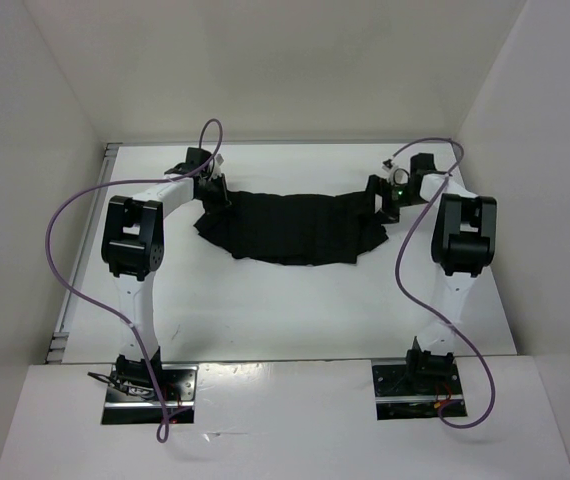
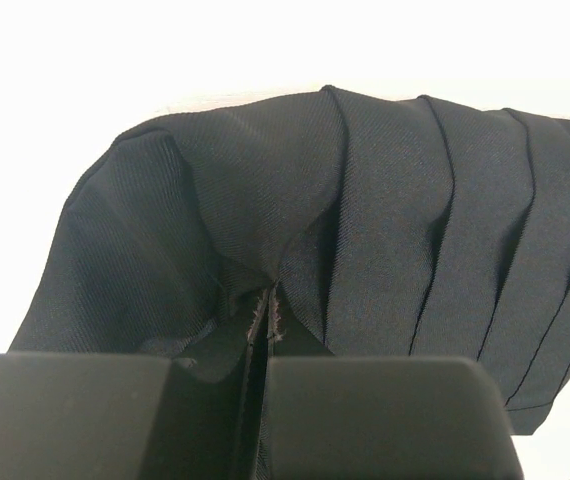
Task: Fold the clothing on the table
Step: Fold the skirt
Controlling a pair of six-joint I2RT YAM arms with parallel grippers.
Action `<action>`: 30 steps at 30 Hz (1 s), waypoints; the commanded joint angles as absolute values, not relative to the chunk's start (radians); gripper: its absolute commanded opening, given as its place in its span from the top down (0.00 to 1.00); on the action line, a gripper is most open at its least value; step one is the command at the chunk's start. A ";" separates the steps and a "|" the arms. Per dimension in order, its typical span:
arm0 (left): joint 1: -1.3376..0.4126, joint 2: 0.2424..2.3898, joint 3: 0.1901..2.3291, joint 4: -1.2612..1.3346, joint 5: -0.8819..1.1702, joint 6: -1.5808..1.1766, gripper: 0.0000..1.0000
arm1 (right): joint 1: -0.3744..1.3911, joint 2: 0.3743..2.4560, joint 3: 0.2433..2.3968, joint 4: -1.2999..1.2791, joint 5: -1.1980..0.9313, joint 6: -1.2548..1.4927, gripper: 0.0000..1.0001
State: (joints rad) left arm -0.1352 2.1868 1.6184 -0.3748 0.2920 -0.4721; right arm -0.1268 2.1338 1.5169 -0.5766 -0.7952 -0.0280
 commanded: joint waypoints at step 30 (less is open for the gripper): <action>-0.307 2.069 1.512 -0.359 0.265 -0.497 0.97 | 0.031 1.852 1.434 -0.682 -0.295 0.201 1.00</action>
State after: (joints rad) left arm -0.3004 2.1021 1.4700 -0.2939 0.2810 -0.5014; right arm 0.0051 1.9335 1.3994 -0.6235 -0.3286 0.1833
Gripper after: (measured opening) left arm 0.036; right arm 0.014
